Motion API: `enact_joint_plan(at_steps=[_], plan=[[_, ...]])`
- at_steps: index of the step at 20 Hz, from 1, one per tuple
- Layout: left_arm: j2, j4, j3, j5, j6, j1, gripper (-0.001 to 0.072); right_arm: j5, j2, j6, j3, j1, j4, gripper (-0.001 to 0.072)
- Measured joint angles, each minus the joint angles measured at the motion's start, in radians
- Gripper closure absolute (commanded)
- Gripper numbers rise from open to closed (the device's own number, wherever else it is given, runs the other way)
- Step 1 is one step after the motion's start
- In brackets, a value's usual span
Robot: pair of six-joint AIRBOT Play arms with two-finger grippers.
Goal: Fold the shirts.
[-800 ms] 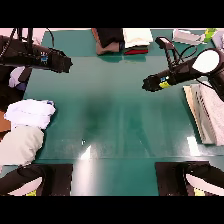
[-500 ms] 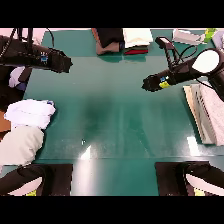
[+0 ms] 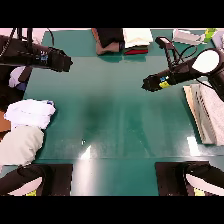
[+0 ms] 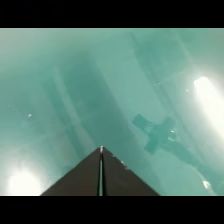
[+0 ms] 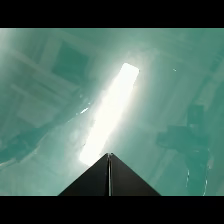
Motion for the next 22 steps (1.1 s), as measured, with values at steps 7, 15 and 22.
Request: enact_joint_plan(at_steps=[7,15,22], plan=[[0.046,0.194,-0.107,-0.197,0.009,0.277,0.0679,0.000,0.000,0.000,0.000,0.000,-0.002,0.0691],[0.062,0.229,-0.593,-0.043,0.042,0.491,0.0154,-0.002,0.000,0.000,0.000,0.000,-0.002,0.0690],[0.063,0.250,-0.802,0.151,0.001,0.512,0.0418,-0.003,-0.001,0.000,0.000,0.000,-0.002,0.0691]])
